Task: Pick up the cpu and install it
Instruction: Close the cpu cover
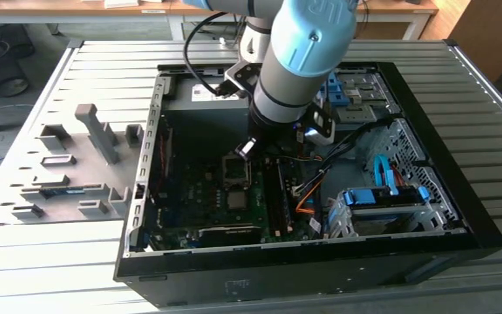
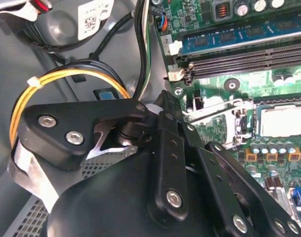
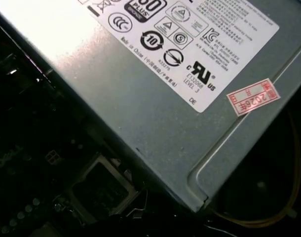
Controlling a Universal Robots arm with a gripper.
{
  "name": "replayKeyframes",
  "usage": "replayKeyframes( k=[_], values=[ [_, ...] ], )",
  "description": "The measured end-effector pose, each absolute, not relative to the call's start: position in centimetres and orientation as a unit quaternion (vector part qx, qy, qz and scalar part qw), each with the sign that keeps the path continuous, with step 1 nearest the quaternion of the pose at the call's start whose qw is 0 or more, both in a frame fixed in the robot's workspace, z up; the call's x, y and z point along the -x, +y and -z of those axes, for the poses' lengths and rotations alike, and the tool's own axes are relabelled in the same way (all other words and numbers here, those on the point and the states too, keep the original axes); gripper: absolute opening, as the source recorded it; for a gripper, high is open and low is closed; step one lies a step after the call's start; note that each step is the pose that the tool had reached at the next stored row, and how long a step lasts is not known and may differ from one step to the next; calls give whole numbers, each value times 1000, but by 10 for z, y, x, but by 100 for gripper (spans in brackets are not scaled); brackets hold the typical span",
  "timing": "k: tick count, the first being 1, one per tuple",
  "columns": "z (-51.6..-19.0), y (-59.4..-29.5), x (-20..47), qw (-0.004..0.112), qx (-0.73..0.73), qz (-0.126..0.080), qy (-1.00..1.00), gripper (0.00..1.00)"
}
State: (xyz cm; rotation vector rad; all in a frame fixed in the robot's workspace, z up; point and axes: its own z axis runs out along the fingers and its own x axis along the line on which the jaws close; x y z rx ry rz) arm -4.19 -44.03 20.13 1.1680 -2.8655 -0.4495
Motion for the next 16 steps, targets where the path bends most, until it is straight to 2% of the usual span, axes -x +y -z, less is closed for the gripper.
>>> replayKeyframes(
  k=[16],
  values=[
    [-194,-440,47,5,-373,144,-917,10]
  ],
)
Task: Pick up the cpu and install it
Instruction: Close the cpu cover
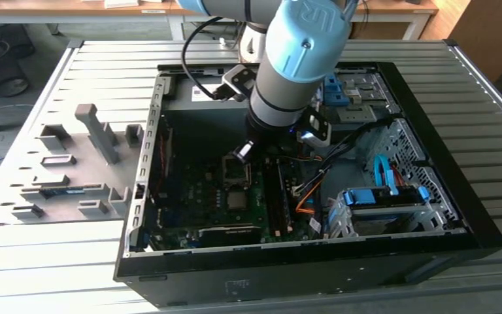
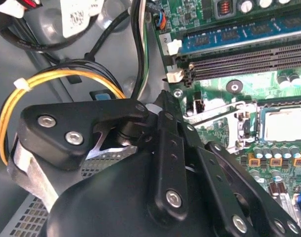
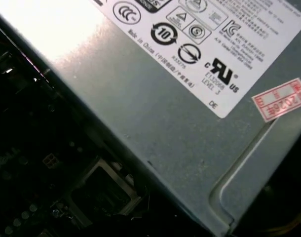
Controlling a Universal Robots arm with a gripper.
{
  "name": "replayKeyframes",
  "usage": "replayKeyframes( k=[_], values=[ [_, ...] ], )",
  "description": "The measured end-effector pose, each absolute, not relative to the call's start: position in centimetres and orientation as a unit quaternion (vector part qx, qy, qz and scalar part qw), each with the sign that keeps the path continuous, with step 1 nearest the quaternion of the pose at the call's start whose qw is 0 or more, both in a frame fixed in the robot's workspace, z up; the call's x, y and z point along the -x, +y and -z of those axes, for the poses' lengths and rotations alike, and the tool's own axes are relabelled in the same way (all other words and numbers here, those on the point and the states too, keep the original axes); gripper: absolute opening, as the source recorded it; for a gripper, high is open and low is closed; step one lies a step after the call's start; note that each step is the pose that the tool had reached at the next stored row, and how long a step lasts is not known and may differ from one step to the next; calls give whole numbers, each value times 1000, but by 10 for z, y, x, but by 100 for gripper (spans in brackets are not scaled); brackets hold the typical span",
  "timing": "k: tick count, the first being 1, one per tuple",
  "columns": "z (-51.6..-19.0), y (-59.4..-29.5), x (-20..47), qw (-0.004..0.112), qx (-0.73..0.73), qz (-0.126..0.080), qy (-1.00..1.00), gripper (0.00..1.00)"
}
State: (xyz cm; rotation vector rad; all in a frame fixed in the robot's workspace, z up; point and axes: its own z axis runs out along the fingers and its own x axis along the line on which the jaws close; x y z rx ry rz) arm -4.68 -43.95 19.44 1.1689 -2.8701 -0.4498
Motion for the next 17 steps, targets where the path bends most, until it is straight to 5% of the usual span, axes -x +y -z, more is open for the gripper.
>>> replayKeyframes(
  k=[17],
  values=[
    [-202,-440,50,3,-374,143,-917,10]
  ],
)
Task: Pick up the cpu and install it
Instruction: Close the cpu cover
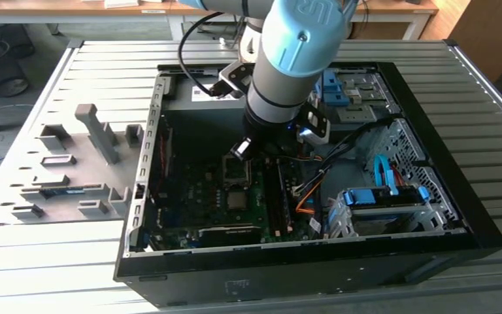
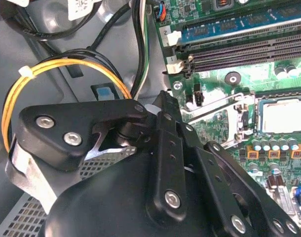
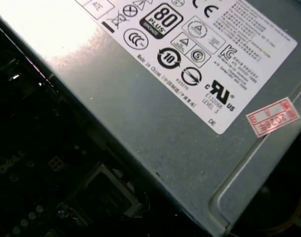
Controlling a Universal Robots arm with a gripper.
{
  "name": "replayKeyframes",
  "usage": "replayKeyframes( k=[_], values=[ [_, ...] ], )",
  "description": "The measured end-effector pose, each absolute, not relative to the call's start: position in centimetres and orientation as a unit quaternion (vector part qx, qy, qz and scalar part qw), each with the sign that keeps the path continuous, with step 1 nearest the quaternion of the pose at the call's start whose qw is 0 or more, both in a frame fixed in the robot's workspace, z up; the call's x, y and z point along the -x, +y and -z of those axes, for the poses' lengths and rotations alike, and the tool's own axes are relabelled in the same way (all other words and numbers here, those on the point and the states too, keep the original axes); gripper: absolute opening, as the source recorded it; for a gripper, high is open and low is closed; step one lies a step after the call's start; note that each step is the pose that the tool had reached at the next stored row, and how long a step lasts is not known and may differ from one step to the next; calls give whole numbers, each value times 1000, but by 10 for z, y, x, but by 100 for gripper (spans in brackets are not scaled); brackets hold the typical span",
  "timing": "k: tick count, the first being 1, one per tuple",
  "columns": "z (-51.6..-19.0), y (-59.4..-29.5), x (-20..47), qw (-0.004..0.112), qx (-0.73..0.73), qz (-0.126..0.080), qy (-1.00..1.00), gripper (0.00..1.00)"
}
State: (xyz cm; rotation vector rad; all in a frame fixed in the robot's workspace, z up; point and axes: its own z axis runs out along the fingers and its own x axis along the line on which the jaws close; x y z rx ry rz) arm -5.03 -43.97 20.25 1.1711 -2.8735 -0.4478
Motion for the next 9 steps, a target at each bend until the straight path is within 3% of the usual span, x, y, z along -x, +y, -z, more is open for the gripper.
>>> replayKeyframes(
  k=[9],
  values=[
    [-207,-440,52,2,-374,143,-917,10]
  ],
)
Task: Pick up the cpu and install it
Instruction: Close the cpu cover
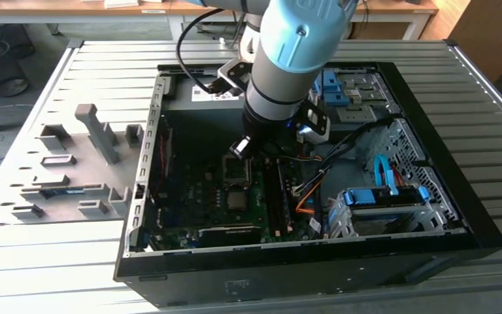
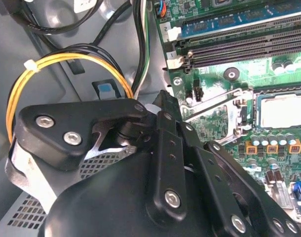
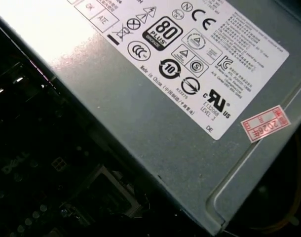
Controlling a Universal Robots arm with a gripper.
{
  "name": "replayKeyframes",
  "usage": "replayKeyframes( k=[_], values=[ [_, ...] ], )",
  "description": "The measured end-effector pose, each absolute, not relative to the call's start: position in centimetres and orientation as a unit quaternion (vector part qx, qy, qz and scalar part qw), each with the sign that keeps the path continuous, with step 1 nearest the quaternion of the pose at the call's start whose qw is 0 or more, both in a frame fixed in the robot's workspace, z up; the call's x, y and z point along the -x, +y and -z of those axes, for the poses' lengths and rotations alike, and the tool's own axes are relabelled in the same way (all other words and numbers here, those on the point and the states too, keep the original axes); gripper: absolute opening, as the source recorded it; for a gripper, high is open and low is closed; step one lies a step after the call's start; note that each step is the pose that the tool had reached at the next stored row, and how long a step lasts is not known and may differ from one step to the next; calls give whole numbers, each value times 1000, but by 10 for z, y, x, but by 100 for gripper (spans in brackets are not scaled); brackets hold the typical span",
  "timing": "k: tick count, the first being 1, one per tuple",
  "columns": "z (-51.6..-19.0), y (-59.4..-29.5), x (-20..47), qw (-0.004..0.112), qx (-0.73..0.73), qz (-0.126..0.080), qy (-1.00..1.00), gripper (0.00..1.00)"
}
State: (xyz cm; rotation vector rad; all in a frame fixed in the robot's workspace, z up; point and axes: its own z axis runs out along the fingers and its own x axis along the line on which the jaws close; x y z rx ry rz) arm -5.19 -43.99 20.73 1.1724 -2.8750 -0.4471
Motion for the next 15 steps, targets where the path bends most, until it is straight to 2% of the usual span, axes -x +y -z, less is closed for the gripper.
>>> replayKeyframes(
  k=[15],
  values=[
    [-217,-440,54,1,-374,142,-917,10]
  ],
)
